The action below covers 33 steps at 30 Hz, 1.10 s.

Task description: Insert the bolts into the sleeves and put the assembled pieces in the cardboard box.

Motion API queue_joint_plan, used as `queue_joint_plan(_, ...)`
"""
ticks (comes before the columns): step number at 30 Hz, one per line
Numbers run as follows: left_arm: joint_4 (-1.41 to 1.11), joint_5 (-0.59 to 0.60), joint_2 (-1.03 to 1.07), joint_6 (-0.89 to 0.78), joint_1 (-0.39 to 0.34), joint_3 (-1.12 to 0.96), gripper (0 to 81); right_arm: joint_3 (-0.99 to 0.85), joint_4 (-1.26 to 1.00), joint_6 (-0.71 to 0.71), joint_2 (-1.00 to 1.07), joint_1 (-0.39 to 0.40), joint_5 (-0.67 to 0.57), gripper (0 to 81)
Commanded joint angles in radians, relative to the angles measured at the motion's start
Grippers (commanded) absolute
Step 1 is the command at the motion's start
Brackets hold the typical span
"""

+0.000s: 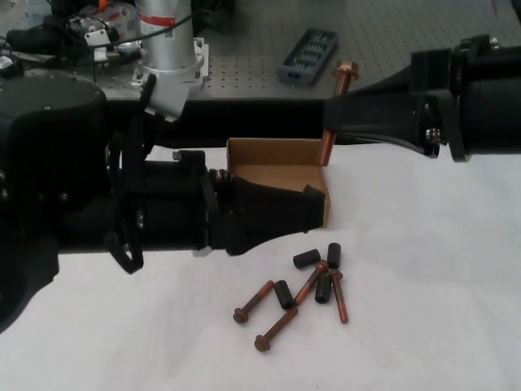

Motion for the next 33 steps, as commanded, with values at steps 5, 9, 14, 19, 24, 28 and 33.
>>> queue_joint_plan(5, -0.163, 0.001, 0.007, -0.086, 0.001, -0.006, 0.6, -0.006, -0.025, -0.006, 0.004, 0.0, 0.003, 2.5)
queue_joint_plan(9, -0.163, 0.001, 0.007, -0.102, 0.001, -0.006, 0.6, -0.006, -0.025, -0.022, 0.004, 0.0, 0.009, 2.5)
queue_joint_plan(14, -0.163, 0.001, 0.007, -0.116, 0.001, -0.006, 0.6, -0.006, -0.025, -0.022, 0.004, 0.0, 0.009, 2.5)
queue_joint_plan(19, -0.165, 0.001, 0.007, -0.13, 0.001, -0.006, 0.6, -0.006, -0.025, -0.03, 0.004, 0.0, 0.017, 2.5)
queue_joint_plan(24, -0.21, 0.001, 0.007, -0.134, 0.001, -0.006, 0.6, -0.006, -0.025, -0.029, 0.004, 0.0, 0.02, 2.5)
queue_joint_plan(28, -0.228, -0.004, 0.007, -0.134, 0.001, -0.006, 0.6, -0.006, -0.025, -0.029, 0.004, 0.0, 0.02, 2.5)
queue_joint_plan(33, -0.231, -0.042, 0.007, -0.134, 0.001, -0.006, 0.6, -0.006, -0.025, -0.027, 0.004, 0.0, 0.02, 2.5)
